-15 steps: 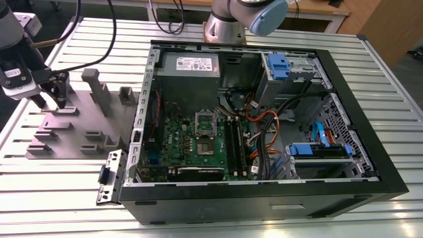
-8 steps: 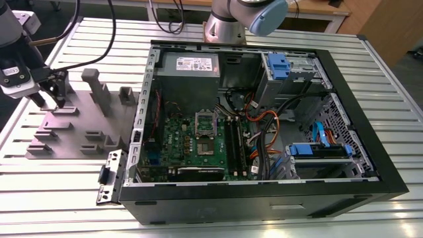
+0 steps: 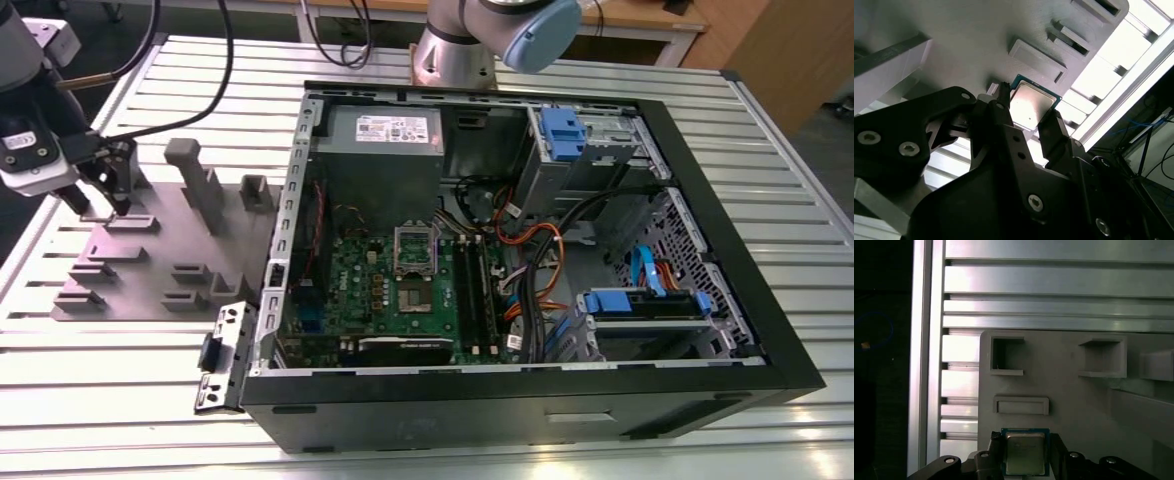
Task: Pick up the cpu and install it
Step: 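Pick up the cpu and move it towards the insertion slot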
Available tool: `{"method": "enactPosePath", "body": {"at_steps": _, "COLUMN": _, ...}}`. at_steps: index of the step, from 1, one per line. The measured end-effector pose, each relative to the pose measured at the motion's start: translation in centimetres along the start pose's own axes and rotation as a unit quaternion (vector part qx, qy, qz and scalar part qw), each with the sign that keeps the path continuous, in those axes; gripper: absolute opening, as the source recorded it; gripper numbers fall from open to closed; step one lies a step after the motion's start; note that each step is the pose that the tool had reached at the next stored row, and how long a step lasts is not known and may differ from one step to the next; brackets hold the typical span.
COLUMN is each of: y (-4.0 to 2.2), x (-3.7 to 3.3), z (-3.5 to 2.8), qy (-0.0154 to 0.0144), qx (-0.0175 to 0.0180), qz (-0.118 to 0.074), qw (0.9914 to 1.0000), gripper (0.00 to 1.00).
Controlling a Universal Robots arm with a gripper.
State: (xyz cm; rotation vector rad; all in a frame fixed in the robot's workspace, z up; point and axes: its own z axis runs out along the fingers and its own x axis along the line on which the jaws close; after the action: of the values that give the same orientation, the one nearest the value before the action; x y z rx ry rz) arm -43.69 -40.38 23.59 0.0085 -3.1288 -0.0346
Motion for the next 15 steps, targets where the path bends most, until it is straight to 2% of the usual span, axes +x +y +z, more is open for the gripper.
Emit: {"method": "enactPosePath", "body": {"at_steps": 15, "y": 0.01, "x": 0.00, "z": -0.34, "qy": 0.0000, "qx": 0.0000, "qz": 0.000, "qw": 1.00000, "gripper": 0.47}}
